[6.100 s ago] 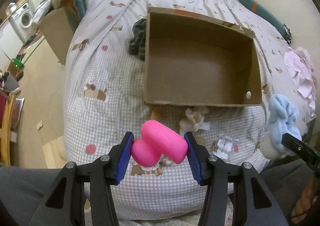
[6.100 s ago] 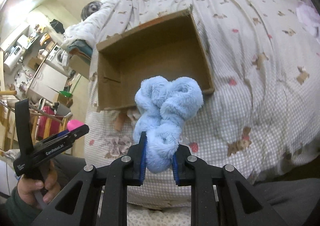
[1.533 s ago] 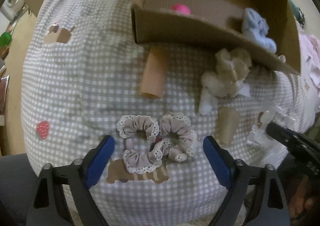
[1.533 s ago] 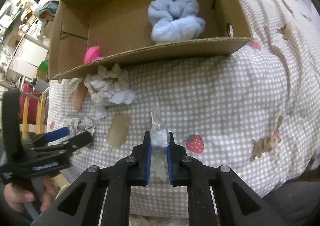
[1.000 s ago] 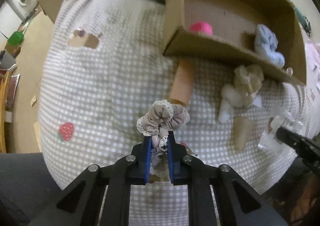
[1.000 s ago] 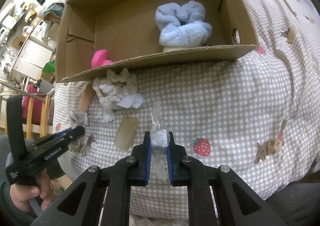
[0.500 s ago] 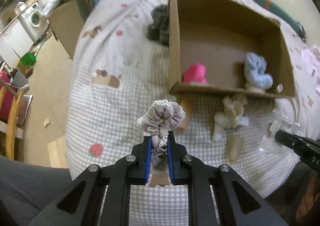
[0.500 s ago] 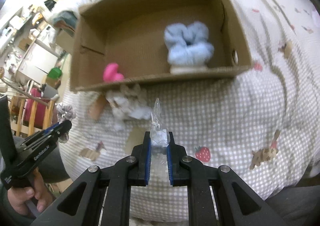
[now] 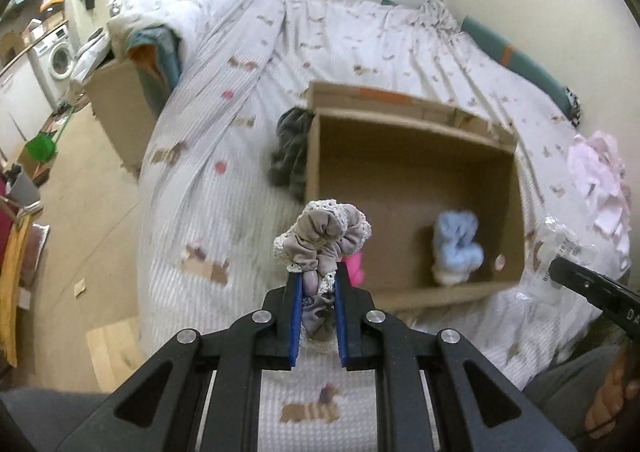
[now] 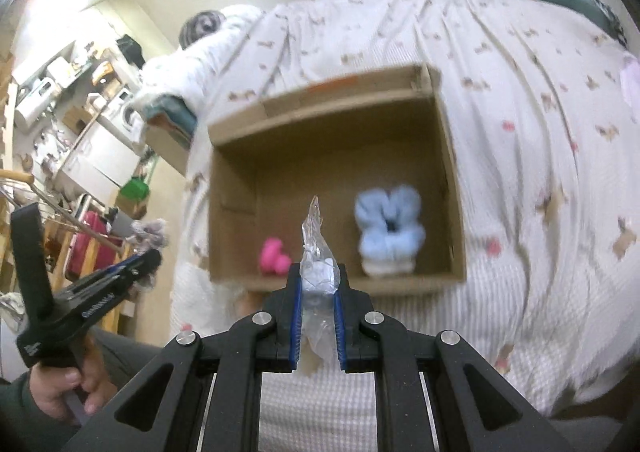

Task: Organize soft objects
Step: 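Carry the lace scrunchie and plastic packet over the box with both tools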

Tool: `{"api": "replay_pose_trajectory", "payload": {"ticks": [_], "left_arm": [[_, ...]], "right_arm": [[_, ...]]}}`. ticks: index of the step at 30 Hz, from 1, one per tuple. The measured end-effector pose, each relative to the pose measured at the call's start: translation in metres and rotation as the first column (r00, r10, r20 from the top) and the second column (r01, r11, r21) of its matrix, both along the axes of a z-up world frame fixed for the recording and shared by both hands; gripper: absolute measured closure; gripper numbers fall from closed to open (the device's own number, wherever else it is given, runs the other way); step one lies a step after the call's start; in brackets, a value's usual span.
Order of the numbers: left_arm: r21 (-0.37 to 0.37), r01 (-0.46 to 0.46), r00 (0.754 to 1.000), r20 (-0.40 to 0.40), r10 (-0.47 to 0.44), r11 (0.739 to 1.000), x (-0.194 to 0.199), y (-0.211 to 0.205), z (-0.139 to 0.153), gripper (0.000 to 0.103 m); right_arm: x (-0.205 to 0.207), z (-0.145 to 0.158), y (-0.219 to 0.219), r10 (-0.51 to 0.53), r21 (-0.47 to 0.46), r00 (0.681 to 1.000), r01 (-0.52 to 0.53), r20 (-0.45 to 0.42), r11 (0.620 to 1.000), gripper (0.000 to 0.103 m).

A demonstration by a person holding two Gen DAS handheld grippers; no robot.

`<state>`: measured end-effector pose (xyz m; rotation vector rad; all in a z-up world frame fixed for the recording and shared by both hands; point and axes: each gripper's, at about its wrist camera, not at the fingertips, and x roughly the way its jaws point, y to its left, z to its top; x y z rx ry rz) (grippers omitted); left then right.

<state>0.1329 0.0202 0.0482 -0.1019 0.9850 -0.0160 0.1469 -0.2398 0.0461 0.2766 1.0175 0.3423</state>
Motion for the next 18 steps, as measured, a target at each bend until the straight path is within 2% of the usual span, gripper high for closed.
{"api": "replay_pose_trajectory", "payload": {"ticks": [4, 8, 12, 15, 18], "left_arm": [[-0.026, 0.002, 1.000, 0.001, -0.002, 1.000, 0.026, -0.009, 0.006, 0.090], [-0.034, 0.031, 0.999, -0.017, -0.032, 0.999, 0.048, -0.020, 0.001, 0.090], [-0.007, 0.039, 0.998, -0.057, -0.039, 0.999, 0.065, -0.030, -0.015, 0.090], [0.063, 0.050, 0.997, -0.064, -0.046, 0.997, 0.072, -0.041, -0.027, 0.090], [0.049, 0.062, 0.994, -0.098, -0.057, 0.997, 0.078, -0.048, -0.042, 0.090]], "right_arm": [[0.021, 0.014, 0.009, 0.025, -0.009, 0.999, -0.025, 0.033, 1.000, 0.088], [0.041, 0.012, 0.016, 0.038, -0.004, 0.999, -0.038, 0.029, 0.999, 0.088], [0.058, -0.005, 0.022, 0.040, 0.007, 0.999, -0.040, -0.015, 0.999, 0.088], [0.072, -0.024, 0.028, 0.049, -0.005, 0.997, -0.049, -0.057, 0.999, 0.088], [0.082, -0.042, 0.034, 0.058, -0.021, 0.993, -0.061, -0.105, 0.998, 0.088]]}}
